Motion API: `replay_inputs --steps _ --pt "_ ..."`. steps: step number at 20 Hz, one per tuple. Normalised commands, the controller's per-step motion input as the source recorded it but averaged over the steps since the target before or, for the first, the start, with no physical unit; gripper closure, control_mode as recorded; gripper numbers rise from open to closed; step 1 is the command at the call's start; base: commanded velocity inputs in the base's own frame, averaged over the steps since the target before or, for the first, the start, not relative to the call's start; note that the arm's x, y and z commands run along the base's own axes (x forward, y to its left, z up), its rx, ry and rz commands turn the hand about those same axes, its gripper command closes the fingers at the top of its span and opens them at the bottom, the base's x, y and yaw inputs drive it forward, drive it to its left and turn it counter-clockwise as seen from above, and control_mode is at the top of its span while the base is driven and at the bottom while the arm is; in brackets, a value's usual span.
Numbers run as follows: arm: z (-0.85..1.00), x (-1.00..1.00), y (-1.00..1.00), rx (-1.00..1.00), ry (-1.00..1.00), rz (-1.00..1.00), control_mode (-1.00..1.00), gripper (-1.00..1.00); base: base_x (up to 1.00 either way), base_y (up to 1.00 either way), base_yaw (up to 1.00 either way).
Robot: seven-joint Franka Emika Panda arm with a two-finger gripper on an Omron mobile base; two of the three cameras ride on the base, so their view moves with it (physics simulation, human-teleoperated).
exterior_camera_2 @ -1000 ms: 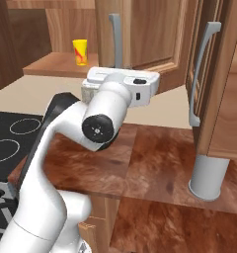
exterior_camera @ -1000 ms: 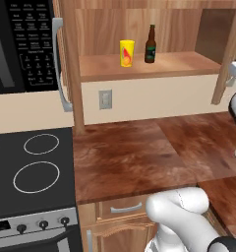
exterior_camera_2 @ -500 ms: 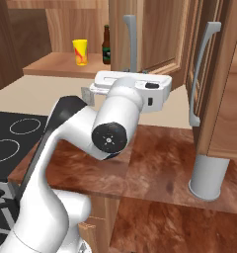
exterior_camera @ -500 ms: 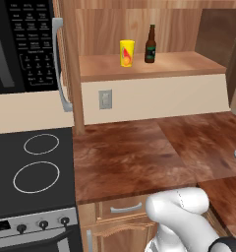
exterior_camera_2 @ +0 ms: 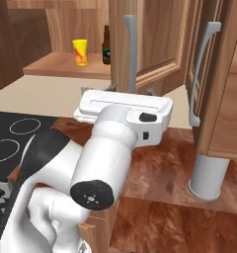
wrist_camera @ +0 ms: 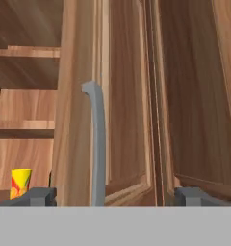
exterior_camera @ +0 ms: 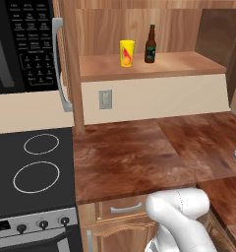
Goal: Open the cabinet directly in front. Then move the beer and the cup to the dining counter with the candle on it.
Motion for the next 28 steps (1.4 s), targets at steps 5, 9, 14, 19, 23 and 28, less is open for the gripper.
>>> replay_inputs --steps 5,9,14,19,23,28 --pt "-0.07 -0.96 0.54 -0.02 -0.13 -0.14 -1.0 -1.0 0.0 0.0 0.0" --pt "-0.23 -0.65 1.0 -0.1 -0.1 -0.19 -1.0 -1.0 0.0 0.0 0.0" --pt "-0.2 -0.34 1.0 -0.13 -0.04 -0.22 -1.0 -1.0 0.0 0.0 0.0" --pt "-0.06 0.05 1.0 -0.09 0.0 -0.2 -1.0 -1.0 0.0 0.0 0.0" --pt "-0.01 0.27 0.94 -0.06 0.0 -0.17 -1.0 -1.0 0.0 0.0 0.0" --pt "0.0 0.8 0.28 -0.02 -0.01 -0.09 -1.0 -1.0 0.0 0.0 0.0"
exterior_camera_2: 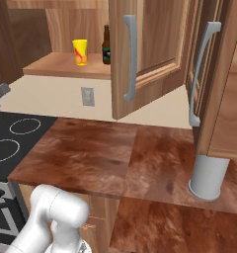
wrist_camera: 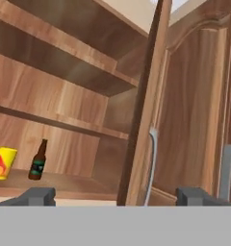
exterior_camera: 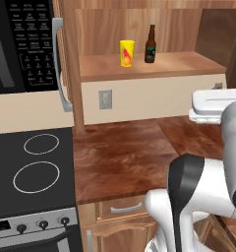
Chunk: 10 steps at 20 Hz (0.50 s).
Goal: Open the cabinet directly in front. Then move the beer and the cup to the dining counter with the candle on it.
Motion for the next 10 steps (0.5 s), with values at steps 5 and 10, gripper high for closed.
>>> replay_inputs --steps 5,10 --pt "-0.04 0.98 0.0 0.0 0.0 -0.03 -1.0 -1.0 0.0 0.0 0.0" --pt "-0.03 1.0 0.0 0.0 0.03 0.0 -1.0 -1.0 0.0 0.0 0.0"
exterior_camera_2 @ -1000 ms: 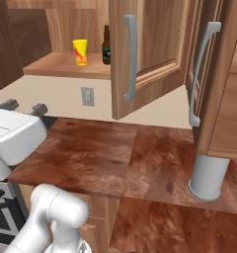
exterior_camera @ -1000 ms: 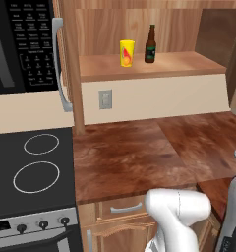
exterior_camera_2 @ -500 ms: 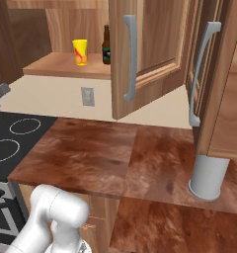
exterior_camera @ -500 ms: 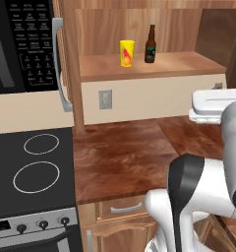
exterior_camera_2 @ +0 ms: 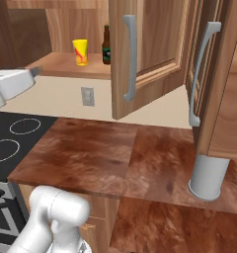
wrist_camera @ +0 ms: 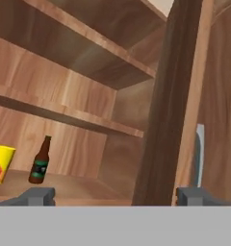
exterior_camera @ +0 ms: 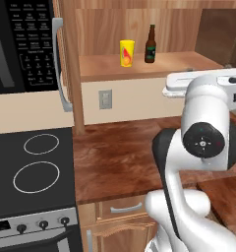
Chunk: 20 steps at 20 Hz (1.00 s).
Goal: Open the cabinet directly in front. Then move the beer and the cup to the dining counter with the candle on it.
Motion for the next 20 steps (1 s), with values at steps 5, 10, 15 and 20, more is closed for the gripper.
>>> replay_inputs --steps 5,10,15,20 --pt "0.0 0.96 -0.06 0.01 0.04 -0.01 -1.0 -1.0 0.0 0.0 0.0" --pt "0.0 0.67 -0.29 0.05 0.07 -0.09 -1.0 -1.0 0.0 0.0 0.0" --pt "0.0 0.44 -0.48 0.07 0.05 -0.19 -1.0 -1.0 0.0 0.0 0.0" --pt "0.0 0.39 -0.42 0.05 0.02 -0.22 -1.0 -1.0 0.0 0.0 0.0"
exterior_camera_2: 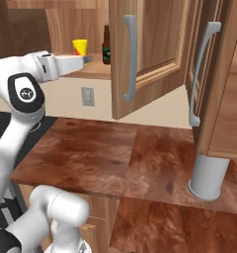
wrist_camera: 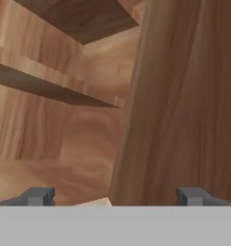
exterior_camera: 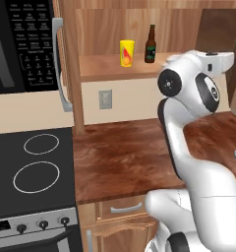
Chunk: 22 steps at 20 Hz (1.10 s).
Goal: Open the cabinet directly in front. Then move the beer and the cup to the dining counter with the candle on it.
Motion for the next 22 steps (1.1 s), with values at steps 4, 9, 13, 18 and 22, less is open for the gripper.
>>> replay_inputs --steps 4,9,13,18,22 --pt "0.0 0.36 -0.44 0.05 0.01 -0.15 -1.0 -1.0 0.0 0.0 0.0" --pt "0.0 0.25 -0.62 0.03 0.0 -0.01 -1.0 -1.0 0.0 0.0 0.0" --pt "0.0 0.03 -0.85 0.06 0.0 -0.01 -1.0 -1.0 0.0 0.0 0.0" --pt "0.0 0.0 -0.96 0.08 0.0 -0.01 -1.0 -1.0 0.0 0.0 0.0" --pt "0.0 0.0 -1.0 0.1 0.0 -0.02 -1.0 -1.0 0.0 0.0 0.0"
